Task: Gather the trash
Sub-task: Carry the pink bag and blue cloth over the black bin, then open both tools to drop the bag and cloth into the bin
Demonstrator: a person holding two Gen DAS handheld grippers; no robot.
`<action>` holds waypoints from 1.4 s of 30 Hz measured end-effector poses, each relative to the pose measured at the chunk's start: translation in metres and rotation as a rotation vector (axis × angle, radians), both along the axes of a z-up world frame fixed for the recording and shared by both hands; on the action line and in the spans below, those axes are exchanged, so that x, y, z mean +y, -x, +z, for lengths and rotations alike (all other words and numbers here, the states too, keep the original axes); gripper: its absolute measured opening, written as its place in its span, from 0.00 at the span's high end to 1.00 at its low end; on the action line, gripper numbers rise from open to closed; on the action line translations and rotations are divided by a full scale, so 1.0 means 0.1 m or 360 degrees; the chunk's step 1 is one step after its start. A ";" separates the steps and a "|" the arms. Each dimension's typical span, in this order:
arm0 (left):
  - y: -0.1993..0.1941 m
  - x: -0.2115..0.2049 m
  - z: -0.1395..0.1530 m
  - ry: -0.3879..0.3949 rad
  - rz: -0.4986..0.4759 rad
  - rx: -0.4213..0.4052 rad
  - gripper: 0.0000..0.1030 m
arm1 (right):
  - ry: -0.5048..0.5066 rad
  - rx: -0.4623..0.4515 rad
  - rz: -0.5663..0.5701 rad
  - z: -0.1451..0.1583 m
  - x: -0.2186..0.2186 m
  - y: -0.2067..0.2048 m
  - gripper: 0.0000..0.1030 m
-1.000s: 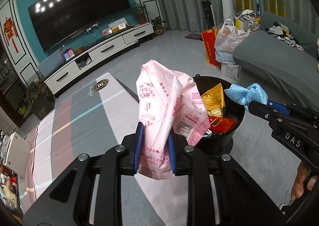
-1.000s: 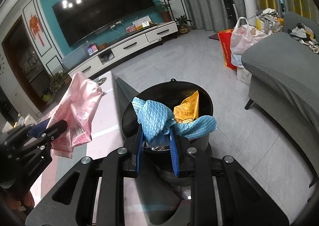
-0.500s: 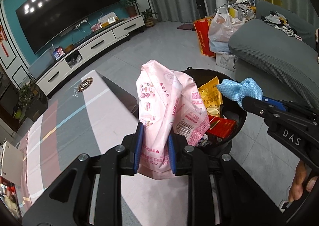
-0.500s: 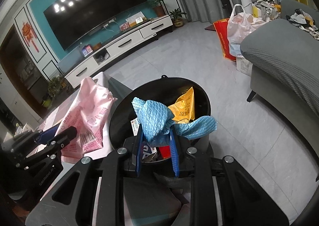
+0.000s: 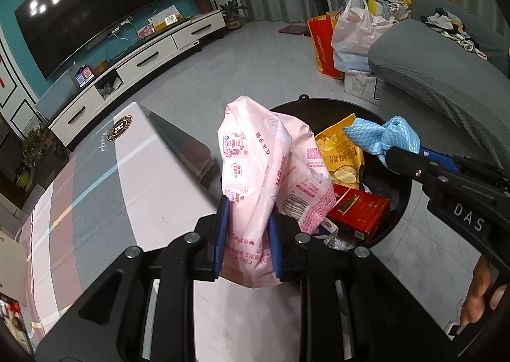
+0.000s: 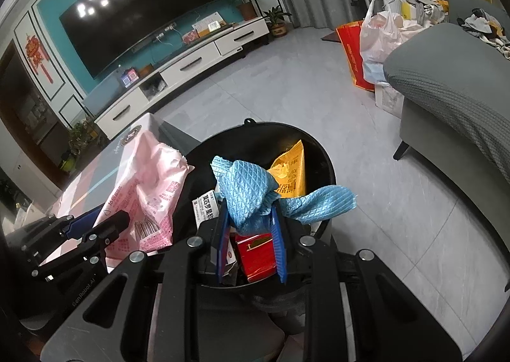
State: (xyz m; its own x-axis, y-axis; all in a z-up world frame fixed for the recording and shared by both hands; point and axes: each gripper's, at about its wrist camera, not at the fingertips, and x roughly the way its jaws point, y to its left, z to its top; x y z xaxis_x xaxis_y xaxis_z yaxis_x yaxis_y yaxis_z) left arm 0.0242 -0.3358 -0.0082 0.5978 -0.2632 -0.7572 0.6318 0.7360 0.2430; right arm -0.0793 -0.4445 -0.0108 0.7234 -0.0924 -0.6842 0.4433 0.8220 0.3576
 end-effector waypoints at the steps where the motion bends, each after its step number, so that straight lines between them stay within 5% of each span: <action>1: -0.02 -0.02 -0.02 -0.0005 -0.0003 0.0004 0.78 | -0.0001 0.0008 0.0002 -0.02 0.00 -0.02 0.76; 42: -0.28 -0.19 -0.36 -0.0108 0.0006 0.0104 0.72 | -0.0036 0.0144 -0.0017 -0.28 -0.11 -0.28 0.73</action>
State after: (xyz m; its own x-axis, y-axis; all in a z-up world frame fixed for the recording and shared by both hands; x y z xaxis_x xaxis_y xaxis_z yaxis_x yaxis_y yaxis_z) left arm 0.0521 -0.3547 -0.0445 0.5472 -0.2081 -0.8108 0.6453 0.7217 0.2503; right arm -0.0515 -0.4557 -0.0393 0.6576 -0.0839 -0.7487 0.4835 0.8091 0.3341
